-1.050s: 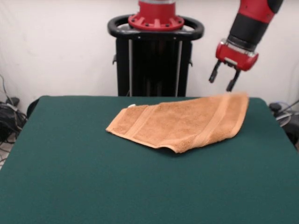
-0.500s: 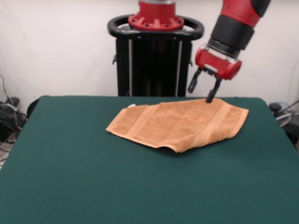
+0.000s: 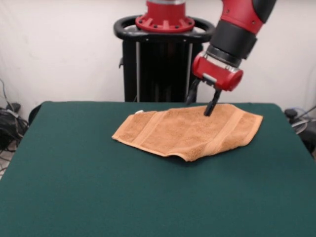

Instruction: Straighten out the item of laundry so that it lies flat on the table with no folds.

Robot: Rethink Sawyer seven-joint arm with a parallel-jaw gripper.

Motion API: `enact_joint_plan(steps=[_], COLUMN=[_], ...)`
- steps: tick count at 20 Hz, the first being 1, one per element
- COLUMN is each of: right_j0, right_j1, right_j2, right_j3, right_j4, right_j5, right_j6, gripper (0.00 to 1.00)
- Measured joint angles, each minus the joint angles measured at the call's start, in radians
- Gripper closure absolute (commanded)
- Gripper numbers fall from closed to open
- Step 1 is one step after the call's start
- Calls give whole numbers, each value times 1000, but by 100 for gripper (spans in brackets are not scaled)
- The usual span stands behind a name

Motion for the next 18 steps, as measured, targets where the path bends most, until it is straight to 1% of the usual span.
enact_joint_plan(steps=[3, 8, 10, 13, 18], right_j0=[-30, -95, -105, -97, -59], right_j1=[20, 37, 50, 72, 110], right_j2=[10, 48, 48, 40, 33], right_j3=[-20, -44, -58, -77, -110], right_j4=[-16, -21, -20, -20, -21], right_j5=[-40, -48, -45, -22, 87], right_j6=[0, 0, 0, 0, 0], gripper=[0, 0, 0, 0, 0])
